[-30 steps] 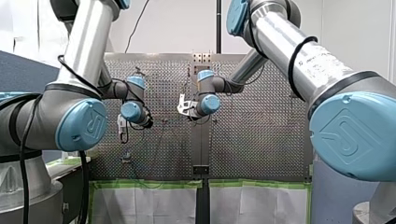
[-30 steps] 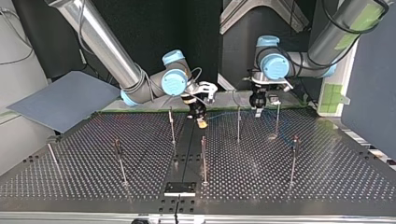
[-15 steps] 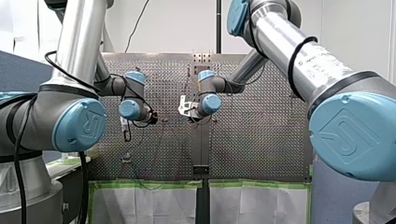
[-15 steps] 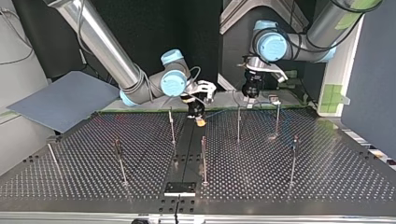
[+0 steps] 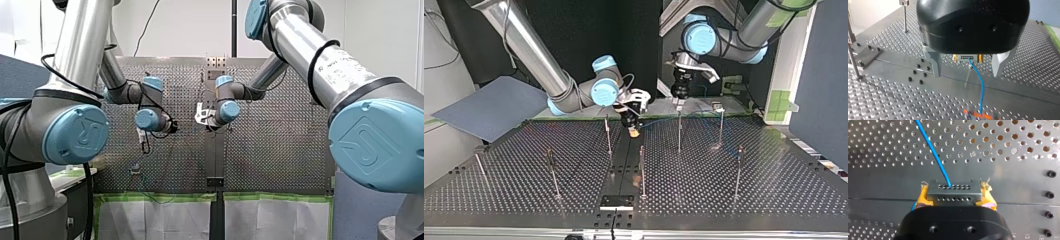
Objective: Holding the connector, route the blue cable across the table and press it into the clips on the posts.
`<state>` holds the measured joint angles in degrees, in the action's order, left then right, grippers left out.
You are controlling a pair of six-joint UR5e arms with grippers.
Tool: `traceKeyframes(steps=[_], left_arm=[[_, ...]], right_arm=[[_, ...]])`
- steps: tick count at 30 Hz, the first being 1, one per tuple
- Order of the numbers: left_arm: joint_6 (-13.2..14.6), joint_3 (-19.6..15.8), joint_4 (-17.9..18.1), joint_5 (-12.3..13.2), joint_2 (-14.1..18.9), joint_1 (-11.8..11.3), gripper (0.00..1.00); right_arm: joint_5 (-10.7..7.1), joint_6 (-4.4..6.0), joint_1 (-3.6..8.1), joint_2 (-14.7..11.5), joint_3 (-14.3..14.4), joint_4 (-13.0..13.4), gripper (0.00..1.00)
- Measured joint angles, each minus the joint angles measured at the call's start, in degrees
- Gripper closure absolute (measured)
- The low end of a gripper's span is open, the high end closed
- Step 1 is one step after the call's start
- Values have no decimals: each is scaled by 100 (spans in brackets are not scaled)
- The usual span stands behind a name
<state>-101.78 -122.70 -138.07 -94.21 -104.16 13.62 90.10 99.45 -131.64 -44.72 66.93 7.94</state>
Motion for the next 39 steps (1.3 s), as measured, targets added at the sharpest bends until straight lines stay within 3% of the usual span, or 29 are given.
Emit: traceKeyframes(steps=[8, 13, 19, 32, 39], left_arm=[[-120, 307, -142, -102, -141, 150, 1], [-103, 544, -206, -172, -368, 237, 1], [-181, 806, -201, -251, -629, 351, 1], [-340, 1432, -378, -230, -1256, 426, 1], [-344, 1797, -508, -431, -1620, 461, 1]], right_arm=[[-8, -2, 45, -63, -1, -4, 100], [-111, -11, 55, -139, -1, -39, 100], [-252, -114, 61, -175, 46, -161, 100], [-314, -144, 89, -226, 125, -166, 100], [-387, -154, 99, -239, 125, -175, 100]])
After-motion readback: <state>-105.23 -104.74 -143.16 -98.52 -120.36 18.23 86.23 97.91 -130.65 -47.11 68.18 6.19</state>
